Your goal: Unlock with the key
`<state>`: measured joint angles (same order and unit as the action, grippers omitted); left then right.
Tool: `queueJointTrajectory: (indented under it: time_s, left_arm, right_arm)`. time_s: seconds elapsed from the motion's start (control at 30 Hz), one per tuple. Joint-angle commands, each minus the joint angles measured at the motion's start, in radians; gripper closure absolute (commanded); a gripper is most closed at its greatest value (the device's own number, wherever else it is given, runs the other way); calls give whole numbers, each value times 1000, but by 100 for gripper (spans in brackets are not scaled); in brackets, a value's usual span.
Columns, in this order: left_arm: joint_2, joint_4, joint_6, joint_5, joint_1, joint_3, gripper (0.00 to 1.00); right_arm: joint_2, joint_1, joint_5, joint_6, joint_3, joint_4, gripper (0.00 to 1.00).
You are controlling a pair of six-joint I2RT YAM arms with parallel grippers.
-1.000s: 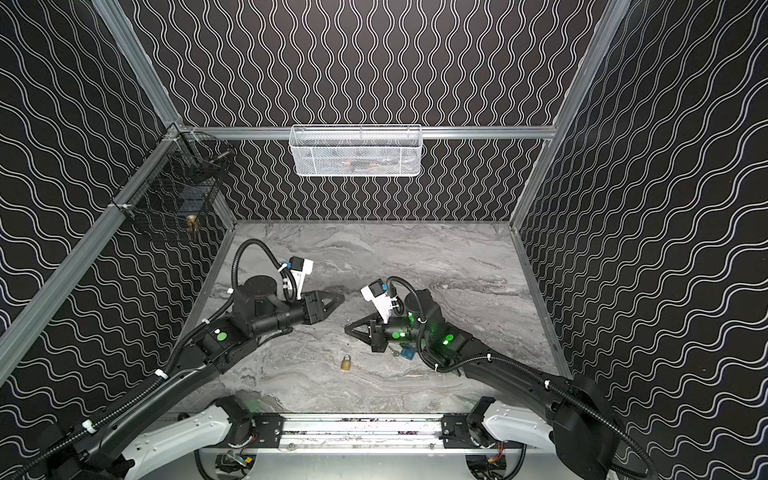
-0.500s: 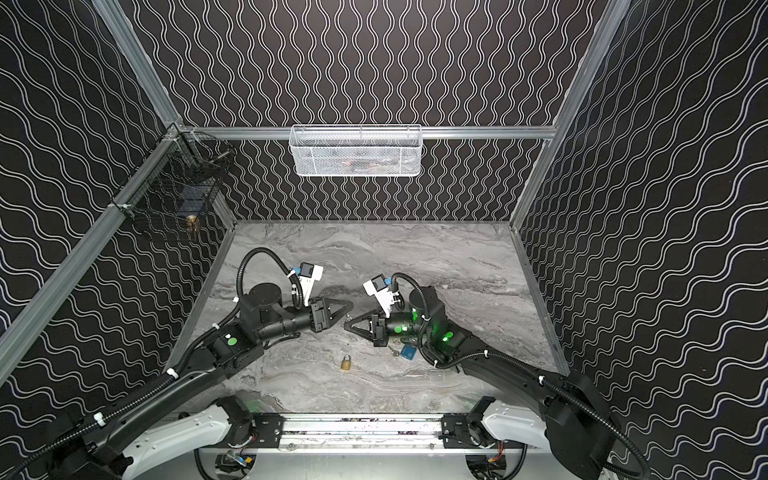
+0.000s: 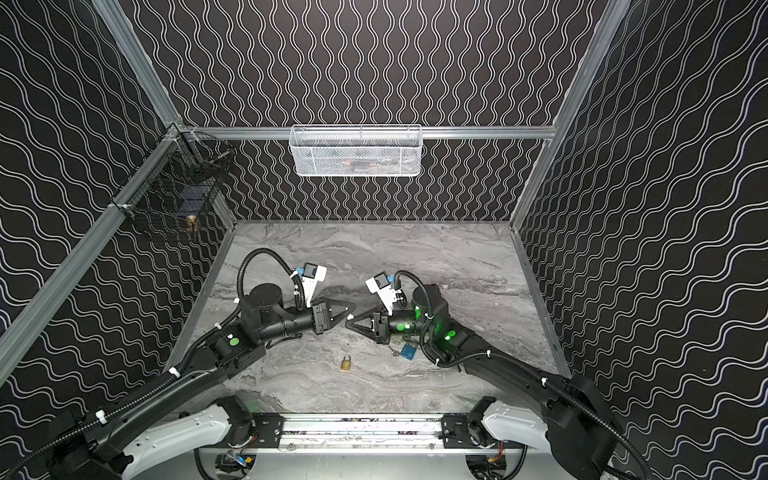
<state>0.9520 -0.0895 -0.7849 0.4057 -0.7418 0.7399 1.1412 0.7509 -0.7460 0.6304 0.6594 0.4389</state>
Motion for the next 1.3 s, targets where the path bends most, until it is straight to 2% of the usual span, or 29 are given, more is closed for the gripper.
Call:
queueJointTrajectory:
  time_s: [0.0,0.13,0.47,0.57,0.7,1.07,1.27]
  left_arm:
    - [-3,33,44,-43,-1,17,100]
    - [5,16,42,-55,-1,22,100]
    - [22,-27,42,-48,-1,22,100]
    - [13,-32,44,-58,-1,17,100]
    - [11,-17,49,-70,-1,23,100]
    - [24,-41,48,-65,-1,23,100]
    - [15,-38,46,-74,-1,27,100]
  right_arm:
    - [-23,-3,0,-36,20,-32,70]
    - [-54,-9,20,-46,20,-73,59]
    - [-20,-25,-15,49,35,-18,65]
    - [-12,-28,10,15,66,-99,66]
    - [-50,-31,85,-45,83,-197,61]
    - [-42,-30,70,-68,122,-227,63]
    - [-73,-30,160,-134,148,-346,61]
